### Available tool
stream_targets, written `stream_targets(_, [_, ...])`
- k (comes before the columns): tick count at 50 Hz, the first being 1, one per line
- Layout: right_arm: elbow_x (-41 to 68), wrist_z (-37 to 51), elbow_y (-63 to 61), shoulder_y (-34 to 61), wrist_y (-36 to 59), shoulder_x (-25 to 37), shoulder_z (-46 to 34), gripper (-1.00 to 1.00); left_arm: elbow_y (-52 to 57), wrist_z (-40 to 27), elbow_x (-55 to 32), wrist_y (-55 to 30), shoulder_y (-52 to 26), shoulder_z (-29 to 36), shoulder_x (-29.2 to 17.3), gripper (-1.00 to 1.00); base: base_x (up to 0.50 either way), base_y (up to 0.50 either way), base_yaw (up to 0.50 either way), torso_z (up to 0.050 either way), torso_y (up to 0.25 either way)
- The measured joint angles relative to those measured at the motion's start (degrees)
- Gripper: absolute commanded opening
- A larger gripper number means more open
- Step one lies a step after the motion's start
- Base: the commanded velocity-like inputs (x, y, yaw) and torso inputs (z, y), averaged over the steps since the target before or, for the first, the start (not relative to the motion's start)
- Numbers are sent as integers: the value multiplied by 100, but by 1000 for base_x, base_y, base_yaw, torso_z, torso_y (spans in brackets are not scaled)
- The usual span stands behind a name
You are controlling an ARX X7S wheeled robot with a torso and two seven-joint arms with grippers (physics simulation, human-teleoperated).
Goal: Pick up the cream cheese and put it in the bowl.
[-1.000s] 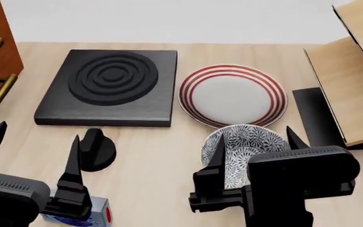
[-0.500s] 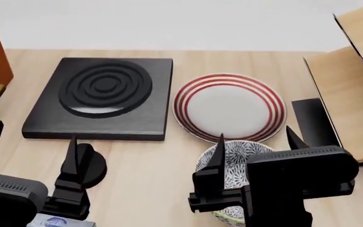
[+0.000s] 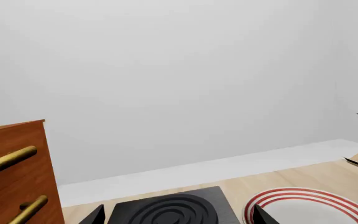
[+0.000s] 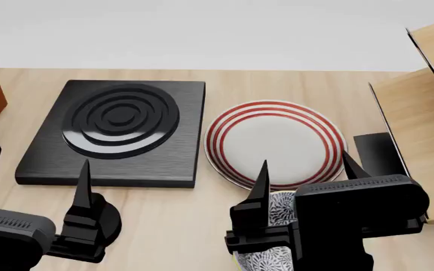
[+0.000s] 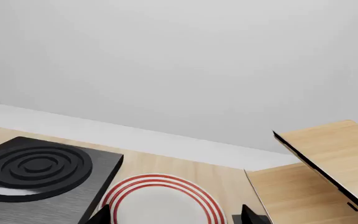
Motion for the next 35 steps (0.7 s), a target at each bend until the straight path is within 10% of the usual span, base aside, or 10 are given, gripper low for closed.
stream_targets(35, [43,72,68,-119,-224,66,-44,100,44,-127,-77,-56,-22,43,-62,100,110,0,0,0,0])
